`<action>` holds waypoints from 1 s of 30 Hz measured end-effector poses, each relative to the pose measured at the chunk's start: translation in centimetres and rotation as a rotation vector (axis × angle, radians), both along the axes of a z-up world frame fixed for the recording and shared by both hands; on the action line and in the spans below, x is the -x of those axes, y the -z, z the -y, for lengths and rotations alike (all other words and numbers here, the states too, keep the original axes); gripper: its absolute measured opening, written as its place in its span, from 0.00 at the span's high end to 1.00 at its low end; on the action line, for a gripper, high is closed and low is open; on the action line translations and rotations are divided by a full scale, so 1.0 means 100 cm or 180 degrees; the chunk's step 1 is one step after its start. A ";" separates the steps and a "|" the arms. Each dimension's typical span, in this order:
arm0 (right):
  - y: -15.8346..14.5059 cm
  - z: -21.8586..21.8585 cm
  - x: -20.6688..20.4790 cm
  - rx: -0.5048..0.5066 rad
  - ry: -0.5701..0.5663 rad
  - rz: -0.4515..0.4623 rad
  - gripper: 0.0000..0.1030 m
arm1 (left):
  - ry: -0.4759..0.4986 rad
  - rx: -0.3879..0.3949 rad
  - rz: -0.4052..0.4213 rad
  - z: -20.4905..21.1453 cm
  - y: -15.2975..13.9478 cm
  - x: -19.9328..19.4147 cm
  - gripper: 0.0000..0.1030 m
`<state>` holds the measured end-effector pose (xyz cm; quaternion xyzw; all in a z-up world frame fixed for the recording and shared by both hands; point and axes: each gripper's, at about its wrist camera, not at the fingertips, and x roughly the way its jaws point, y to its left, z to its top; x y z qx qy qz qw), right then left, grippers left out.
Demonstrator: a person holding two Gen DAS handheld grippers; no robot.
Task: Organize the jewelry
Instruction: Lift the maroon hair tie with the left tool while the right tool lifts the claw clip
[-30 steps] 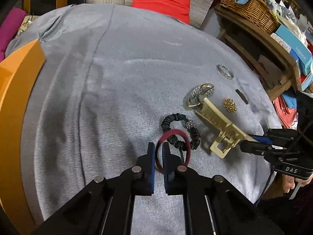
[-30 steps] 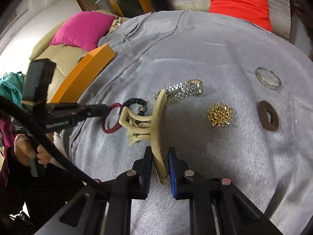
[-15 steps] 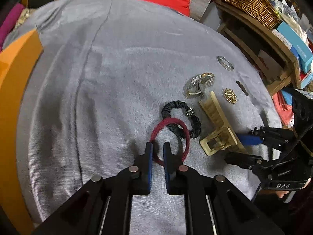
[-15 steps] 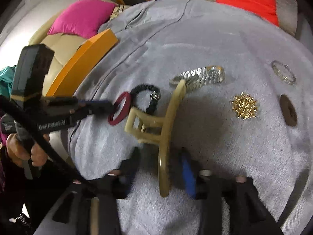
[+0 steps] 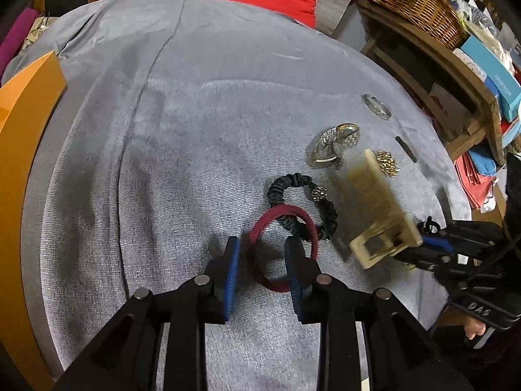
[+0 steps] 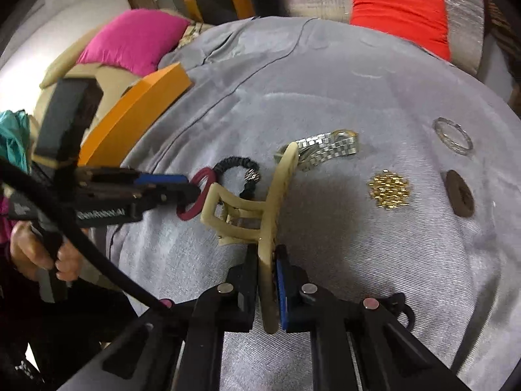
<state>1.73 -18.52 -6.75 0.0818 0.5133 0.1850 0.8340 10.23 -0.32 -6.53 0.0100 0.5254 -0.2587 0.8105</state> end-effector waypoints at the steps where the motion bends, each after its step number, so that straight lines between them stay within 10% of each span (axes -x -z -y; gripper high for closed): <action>1: -0.001 0.004 0.000 -0.0038 0.0052 -0.0012 0.89 | -0.0007 0.0008 0.0000 0.001 0.001 -0.001 0.73; 10: -0.004 0.026 0.002 -0.0113 0.0359 -0.0069 0.89 | 0.0112 -0.0008 0.0120 0.016 0.003 -0.001 0.92; 21: -0.010 0.029 0.001 -0.0157 0.0480 0.0001 0.89 | -0.0006 -0.0139 0.0581 0.009 -0.022 0.013 0.94; 26: -0.006 0.028 -0.003 -0.0142 0.0518 -0.0069 0.89 | 0.0081 -0.0074 0.0366 0.005 -0.016 0.007 0.94; 30: -0.006 0.029 -0.002 -0.0147 0.0528 -0.0063 0.89 | 0.0149 -0.0067 0.0263 0.007 -0.013 0.009 0.69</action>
